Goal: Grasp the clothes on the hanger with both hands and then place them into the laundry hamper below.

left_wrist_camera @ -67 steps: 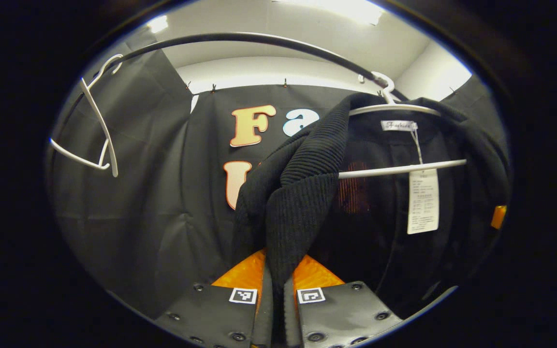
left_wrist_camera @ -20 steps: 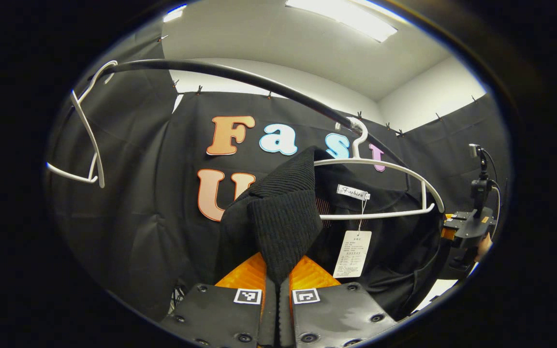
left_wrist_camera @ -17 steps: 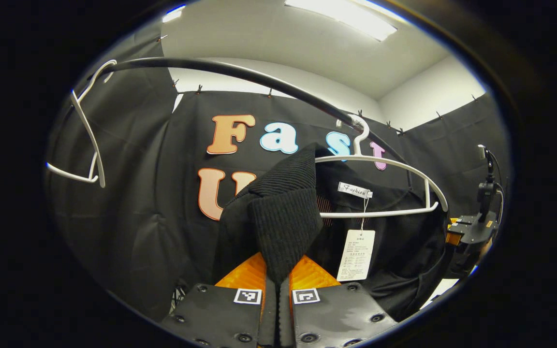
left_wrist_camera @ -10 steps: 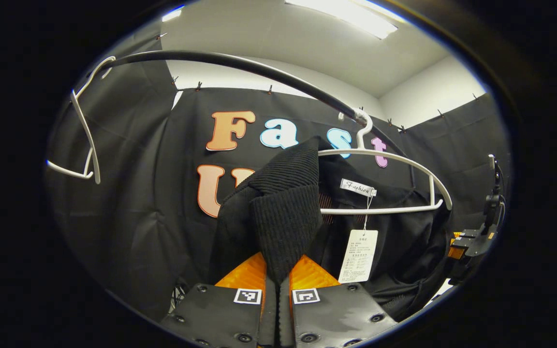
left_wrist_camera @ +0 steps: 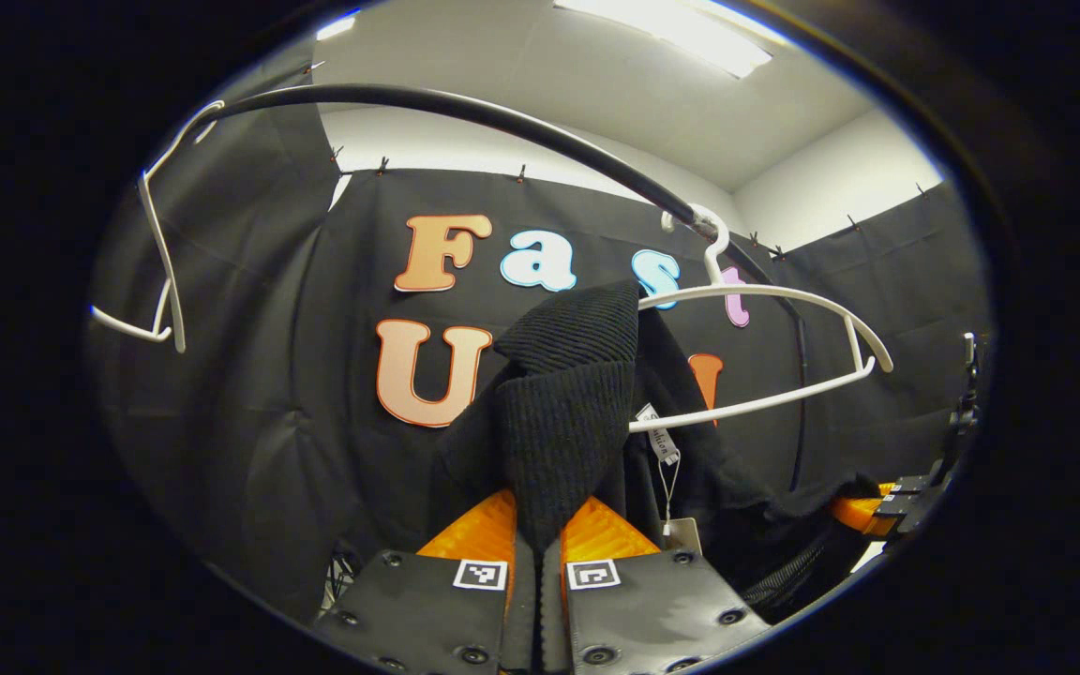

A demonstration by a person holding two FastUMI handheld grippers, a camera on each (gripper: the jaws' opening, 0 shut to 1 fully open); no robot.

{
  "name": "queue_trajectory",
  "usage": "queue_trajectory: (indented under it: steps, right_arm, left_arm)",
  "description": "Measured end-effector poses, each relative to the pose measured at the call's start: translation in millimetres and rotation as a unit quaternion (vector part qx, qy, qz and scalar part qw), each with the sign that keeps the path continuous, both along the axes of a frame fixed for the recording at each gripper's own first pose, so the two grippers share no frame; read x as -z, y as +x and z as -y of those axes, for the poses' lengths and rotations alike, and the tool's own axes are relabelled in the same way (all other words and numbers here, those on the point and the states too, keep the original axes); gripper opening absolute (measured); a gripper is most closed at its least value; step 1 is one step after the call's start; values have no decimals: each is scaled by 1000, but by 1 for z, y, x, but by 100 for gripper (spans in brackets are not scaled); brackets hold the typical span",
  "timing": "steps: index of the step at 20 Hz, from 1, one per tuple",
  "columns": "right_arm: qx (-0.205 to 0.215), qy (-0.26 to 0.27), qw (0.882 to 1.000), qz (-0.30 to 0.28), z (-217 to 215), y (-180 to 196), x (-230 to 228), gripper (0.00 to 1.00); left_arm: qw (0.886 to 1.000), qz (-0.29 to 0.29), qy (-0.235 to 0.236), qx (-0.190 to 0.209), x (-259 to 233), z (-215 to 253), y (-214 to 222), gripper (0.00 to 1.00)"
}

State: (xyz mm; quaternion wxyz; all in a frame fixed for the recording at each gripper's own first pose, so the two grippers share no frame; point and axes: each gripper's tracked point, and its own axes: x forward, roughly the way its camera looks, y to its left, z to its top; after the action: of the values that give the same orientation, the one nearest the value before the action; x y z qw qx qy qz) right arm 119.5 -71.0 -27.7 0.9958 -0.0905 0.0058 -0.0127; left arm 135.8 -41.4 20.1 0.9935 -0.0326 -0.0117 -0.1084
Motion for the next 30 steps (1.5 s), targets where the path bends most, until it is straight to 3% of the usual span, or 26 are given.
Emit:
queue_trajectory:
  steps: [3, 7, 12, 15, 17, 21, 30]
  right_arm:
    - [-26, 8, 1000, 7, -35, -22, -11, 4]
    - [-47, 3, 999, 14, -57, -38, -21, 4]
    - [-68, 8, 998, 10, -76, -45, -22, 4]
    - [-82, 19, 996, 2, -87, -47, -18, 4]
    - [-90, 23, 996, -4, -96, -47, -14, 4]
    - [-109, 25, 994, -5, -113, -56, -13, 4]
    - [-144, 28, 989, -28, -147, -61, 6, 5]
  left_arm:
    - [1000, 12, 10, 5, -14, -1, 8, 12]
    - [993, 61, 29, -96, -52, -58, 24, 9]
    - [992, 59, 29, -104, -72, -87, 50, 7]
    - [991, 9, 64, -115, -50, -102, 72, 7]
    - [991, -24, 58, -122, -38, -112, 84, 7]
    - [987, -33, 65, -141, -25, -129, 88, 7]
    - [982, -101, 70, -141, 30, -149, 38, 7]
